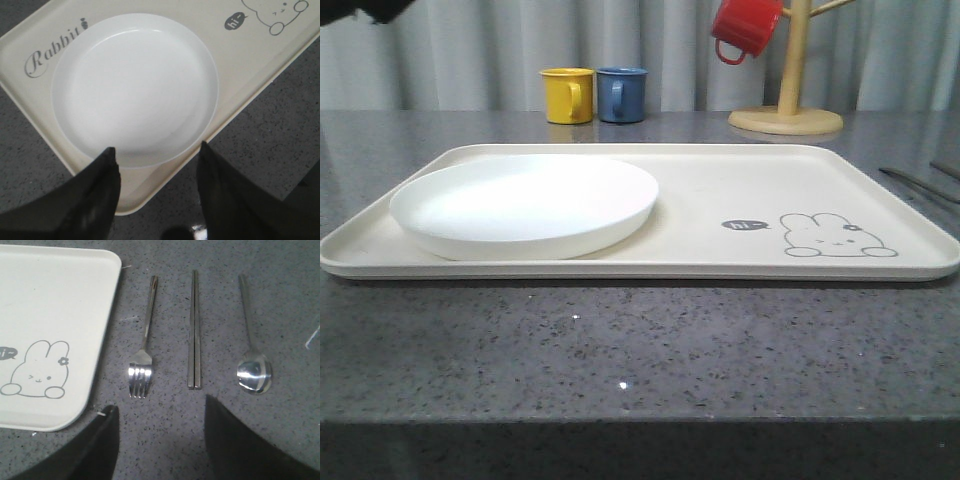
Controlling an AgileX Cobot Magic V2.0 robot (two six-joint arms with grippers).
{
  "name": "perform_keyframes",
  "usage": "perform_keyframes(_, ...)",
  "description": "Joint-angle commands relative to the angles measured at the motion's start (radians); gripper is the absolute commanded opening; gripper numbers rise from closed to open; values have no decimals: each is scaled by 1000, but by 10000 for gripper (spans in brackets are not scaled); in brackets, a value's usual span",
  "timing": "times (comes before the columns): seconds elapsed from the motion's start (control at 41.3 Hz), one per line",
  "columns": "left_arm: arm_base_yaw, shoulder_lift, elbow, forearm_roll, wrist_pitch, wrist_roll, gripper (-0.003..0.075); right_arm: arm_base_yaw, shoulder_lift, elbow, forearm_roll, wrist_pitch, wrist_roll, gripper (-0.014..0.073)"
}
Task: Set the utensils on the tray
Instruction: 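Carry the white plate onto the tray with the left gripper and release, then lower the right gripper onto the steel fork and grasp it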
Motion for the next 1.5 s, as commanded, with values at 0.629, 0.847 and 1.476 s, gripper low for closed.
perform_keyframes(0.629,-15,-330,185,34,-101,-52,349,-4,78,-101,49,15,-10,413)
perform_keyframes(0.847,-15,-330,185,34,-101,-52,349,5,303,-285,48,216,-10,413)
perform_keyframes(1.476,-15,-330,185,34,-103,-52,349,62,947,-714,-9,375,-8,413)
